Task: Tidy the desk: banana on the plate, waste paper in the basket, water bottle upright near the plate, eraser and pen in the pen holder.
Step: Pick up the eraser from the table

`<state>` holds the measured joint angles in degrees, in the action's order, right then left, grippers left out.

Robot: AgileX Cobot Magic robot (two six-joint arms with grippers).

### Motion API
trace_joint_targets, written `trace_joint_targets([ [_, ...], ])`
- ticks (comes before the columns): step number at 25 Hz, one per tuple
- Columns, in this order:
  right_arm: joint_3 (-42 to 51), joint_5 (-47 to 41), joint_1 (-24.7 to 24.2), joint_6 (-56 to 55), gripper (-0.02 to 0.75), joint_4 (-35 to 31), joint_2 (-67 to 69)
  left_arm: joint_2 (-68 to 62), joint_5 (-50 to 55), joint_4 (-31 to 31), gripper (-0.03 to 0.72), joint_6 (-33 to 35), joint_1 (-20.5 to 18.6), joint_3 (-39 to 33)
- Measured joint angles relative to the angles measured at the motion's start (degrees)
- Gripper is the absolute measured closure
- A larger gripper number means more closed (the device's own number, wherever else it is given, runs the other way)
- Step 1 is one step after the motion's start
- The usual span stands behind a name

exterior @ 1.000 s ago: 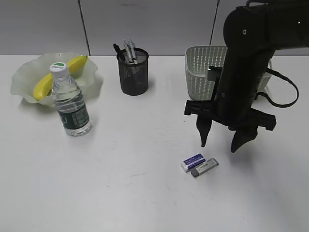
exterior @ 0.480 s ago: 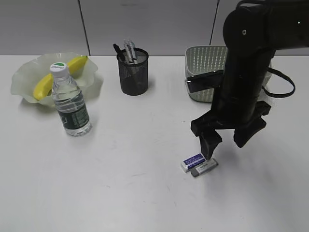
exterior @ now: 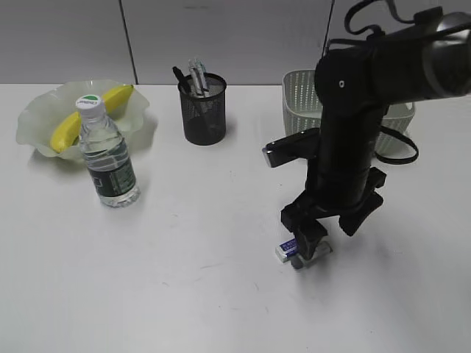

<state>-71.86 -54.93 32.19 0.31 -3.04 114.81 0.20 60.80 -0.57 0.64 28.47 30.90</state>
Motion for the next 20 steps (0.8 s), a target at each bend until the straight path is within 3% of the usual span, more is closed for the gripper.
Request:
trace_joint_targets([
  [20,-0.01,6.83,0.86,0.67,0.072,-2.07,4.91,-0.39,0.00,0.00,0.446,0.00,0.00,0.00],
])
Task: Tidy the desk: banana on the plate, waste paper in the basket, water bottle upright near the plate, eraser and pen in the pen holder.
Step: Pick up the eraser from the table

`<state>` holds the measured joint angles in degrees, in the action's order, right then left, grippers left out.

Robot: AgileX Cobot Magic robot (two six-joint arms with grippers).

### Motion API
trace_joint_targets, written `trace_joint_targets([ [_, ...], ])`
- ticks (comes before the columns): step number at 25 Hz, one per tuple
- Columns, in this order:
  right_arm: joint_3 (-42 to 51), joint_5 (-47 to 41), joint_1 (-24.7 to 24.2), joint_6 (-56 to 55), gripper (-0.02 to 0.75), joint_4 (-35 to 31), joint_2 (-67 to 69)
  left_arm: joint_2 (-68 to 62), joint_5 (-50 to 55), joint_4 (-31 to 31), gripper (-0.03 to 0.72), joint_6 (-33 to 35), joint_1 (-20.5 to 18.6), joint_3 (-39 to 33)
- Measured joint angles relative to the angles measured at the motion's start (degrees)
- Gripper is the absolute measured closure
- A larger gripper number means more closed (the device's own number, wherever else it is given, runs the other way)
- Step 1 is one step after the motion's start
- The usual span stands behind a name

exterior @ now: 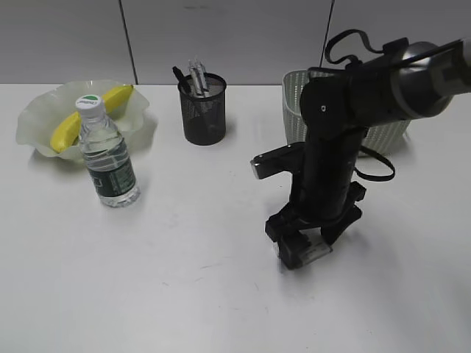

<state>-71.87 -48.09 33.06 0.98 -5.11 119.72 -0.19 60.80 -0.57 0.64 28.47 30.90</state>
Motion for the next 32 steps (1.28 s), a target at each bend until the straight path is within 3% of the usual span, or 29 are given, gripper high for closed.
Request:
trace_joint_targets([
  [7,-0.89,-1.61,0.04,-1.98,0.077,0.00,1.36,-0.02,-0.05,0.00,0.442,0.00,0.00,0.00],
  [11,-1.14,-2.06,0.04,-1.98,0.147,0.11,1.47,-0.06,-0.05,0.00,0.441,0.00,0.00,0.00],
  [20,-0.78,-2.37,0.04,-1.98,0.148,0.13,0.54,-0.06,-0.05,0.00,0.441,0.00,0.00,0.00],
  [22,-0.51,-3.04,0.04,-1.98,0.218,0.13,-0.89,-0.06,-0.05,0.00,0.441,0.00,0.00,0.00],
  [24,-0.45,-3.18,0.04,-1.98,0.428,0.18,-3.68,-0.06,-0.05,0.00,0.441,0.00,0.00,0.00],
  [26,-0.45,-3.83,0.04,-1.98,0.528,0.30,-6.68,-0.06,-0.05,0.00,0.441,0.00,0.00,0.00],
  [32,-0.45,-3.51,0.04,-1.98,0.582,1.30,-13.30,-0.06,-0.05,0.00,0.441,0.00,0.00,0.00],
])
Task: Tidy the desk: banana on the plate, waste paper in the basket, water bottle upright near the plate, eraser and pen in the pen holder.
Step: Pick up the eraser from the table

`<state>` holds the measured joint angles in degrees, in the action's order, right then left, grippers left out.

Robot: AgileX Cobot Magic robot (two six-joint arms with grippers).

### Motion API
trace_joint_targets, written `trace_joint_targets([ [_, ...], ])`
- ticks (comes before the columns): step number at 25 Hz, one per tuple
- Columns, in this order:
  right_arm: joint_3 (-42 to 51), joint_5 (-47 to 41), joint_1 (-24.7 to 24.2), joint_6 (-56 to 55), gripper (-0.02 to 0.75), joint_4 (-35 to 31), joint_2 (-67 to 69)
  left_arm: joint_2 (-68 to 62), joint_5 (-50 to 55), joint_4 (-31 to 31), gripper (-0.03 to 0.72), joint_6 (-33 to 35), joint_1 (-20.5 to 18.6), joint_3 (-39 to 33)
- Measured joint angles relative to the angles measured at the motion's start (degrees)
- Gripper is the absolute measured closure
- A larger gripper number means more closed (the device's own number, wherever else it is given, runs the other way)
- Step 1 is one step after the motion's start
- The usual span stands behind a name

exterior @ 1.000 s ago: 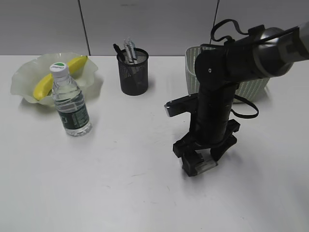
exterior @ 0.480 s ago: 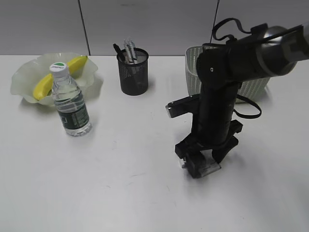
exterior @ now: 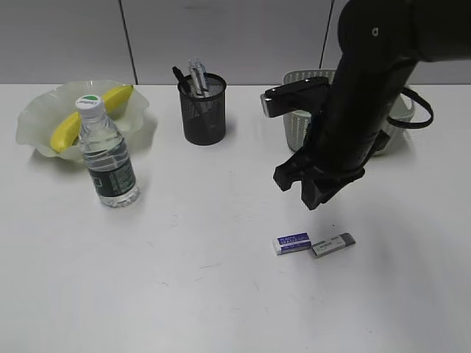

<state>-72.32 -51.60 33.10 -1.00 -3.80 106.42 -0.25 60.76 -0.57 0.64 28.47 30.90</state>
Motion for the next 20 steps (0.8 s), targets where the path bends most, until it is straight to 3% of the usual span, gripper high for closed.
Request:
trace_joint_targets([
  [3,0.00,-1.80,0.00,-0.19,0.482,1.14,-0.11,0.00,0.00,0.00,0.441,0.00,0.00,0.00],
  [6,0.00,-2.86,0.00,-0.25,0.245,2.12,-0.11,0.00,0.00,0.00,0.441,0.00,0.00,0.00],
  [8,0.00,-3.03,0.00,-0.98,0.132,2.48,-0.06,0.00,0.00,0.00,0.441,0.00,0.00,0.00],
  [11,0.00,-3.94,-0.48,-3.92,0.094,2.72,1.25,0.00,0.00,0.00,0.441,0.00,0.00,0.00],
  [20,0.00,-5.05,-2.57,-5.01,0.083,0.64,8.98,0.00,0.00,0.00,0.441,0.00,0.00,0.00],
])
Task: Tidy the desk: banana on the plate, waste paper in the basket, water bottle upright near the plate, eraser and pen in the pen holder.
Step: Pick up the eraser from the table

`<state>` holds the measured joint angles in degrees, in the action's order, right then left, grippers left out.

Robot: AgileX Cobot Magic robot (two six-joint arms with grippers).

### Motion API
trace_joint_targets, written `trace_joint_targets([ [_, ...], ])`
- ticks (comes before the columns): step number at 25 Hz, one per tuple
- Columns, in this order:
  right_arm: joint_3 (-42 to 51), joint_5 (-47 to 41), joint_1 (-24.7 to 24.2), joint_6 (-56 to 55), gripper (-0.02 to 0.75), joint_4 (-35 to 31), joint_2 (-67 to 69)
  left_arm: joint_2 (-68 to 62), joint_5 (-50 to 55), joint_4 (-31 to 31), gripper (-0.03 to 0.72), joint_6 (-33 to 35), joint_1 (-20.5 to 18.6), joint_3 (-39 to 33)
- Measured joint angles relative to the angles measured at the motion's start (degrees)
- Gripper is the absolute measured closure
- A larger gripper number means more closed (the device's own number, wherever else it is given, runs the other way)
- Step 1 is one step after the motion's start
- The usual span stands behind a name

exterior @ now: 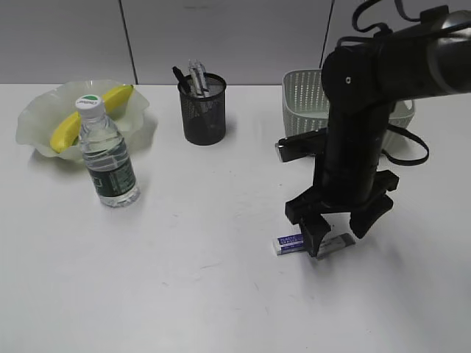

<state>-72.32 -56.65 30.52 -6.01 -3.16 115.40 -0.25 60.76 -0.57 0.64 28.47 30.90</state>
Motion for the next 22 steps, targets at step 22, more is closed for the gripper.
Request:
trace_joint_targets([
  [22,-0.07,3.53,-0.62,-0.02,0.097,2.54,5.13,0.00,0.00,0.00,0.441,0.00,0.00,0.00],
])
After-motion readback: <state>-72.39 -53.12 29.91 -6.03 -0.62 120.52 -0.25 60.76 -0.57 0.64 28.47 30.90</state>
